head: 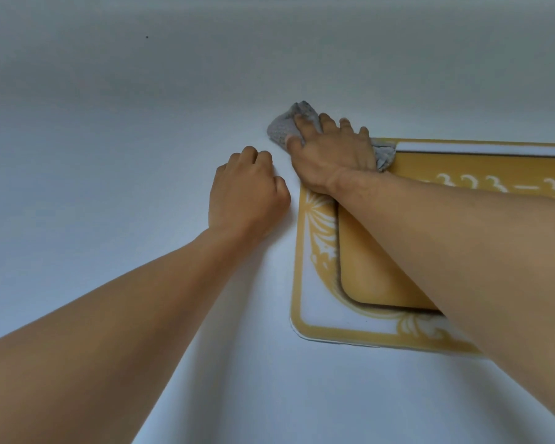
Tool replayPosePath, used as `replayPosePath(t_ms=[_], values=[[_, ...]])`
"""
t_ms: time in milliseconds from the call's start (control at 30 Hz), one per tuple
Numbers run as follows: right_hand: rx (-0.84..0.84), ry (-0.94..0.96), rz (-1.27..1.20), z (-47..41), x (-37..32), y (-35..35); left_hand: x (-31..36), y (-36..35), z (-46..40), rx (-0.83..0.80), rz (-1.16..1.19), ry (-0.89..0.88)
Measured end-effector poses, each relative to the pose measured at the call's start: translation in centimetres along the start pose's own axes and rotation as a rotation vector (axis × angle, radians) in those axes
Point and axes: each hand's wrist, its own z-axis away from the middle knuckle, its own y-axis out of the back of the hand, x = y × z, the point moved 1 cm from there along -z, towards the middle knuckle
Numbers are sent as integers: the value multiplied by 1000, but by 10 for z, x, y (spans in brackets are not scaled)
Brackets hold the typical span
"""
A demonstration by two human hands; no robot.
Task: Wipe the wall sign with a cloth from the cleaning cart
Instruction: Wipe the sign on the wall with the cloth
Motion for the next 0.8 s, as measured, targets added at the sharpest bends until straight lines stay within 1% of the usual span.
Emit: replayPosePath(t_ms=[233,367,600,800], values=[[-7,20,5,17,-3,4,-3,1,16,-62,15,-3],[-35,33,-20,30,-3,5,-2,7,28,-139,13,12],[-39,58,-40,58,-6,5,-3,17,51,-234,-42,42],[-22,73,-43,86,-9,4,-5,26,71,-283,-88,47]])
